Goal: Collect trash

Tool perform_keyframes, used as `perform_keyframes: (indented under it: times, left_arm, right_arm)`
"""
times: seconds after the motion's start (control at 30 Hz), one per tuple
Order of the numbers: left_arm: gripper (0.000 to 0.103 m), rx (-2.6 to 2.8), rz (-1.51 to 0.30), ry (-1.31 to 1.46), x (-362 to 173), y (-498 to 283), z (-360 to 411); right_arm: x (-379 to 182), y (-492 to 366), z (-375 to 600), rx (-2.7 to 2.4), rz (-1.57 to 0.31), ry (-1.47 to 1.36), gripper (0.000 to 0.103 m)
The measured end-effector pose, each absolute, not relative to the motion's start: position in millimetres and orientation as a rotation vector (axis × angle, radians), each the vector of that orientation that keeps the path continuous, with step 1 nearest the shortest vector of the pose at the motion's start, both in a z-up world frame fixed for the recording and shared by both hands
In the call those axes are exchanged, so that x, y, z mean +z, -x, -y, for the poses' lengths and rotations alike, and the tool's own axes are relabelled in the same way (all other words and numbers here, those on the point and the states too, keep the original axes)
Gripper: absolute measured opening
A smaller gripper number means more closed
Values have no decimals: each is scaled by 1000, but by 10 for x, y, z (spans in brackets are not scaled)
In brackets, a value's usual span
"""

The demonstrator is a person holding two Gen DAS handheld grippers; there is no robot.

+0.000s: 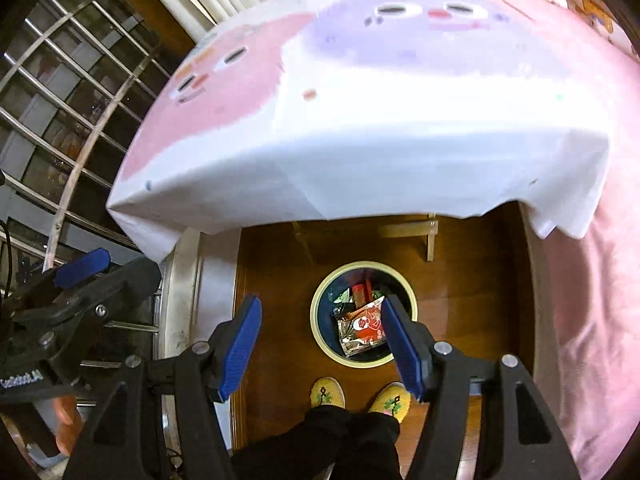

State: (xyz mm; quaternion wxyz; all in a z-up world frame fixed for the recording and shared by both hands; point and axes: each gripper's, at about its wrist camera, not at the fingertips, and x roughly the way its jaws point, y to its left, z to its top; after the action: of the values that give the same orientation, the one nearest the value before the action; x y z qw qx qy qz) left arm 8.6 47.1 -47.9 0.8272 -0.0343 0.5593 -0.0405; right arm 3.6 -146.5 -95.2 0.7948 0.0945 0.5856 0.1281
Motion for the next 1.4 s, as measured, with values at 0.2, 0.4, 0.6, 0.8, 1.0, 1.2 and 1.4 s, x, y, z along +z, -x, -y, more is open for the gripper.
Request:
perform_keyframes:
  times: [0.2,0.4,0.6,0.8,1.0,1.2,1.4]
  left_arm:
    - [102,-68,-1124,83,-62,7,-448]
    - [102,-55,-1090,70,183,124,-349]
    - [102,-30,-1060,73,376,187,-334]
    - [102,-9,-1042,58,461,241,-322]
    - [102,16,-1029,66,507,212,-394]
    - [102,23,-1020,70,511,180,-423]
    - [102,38,-1028,68,495,115,-444]
  right_arm:
    - [-471,13,1549,280,-1187,-177,62]
    - [-107,71,1599,287,-1127,-171,62]
    - [113,106,1619,283,-1090,-155,62]
    - [237,103,1627,290,-1058,-158,62]
    - [308,68,1582,302,-1032,-139,62]
    - [347,15,1541,299,-1012,-119,62]
    - [348,-19,1516,293,-1003,-106,62]
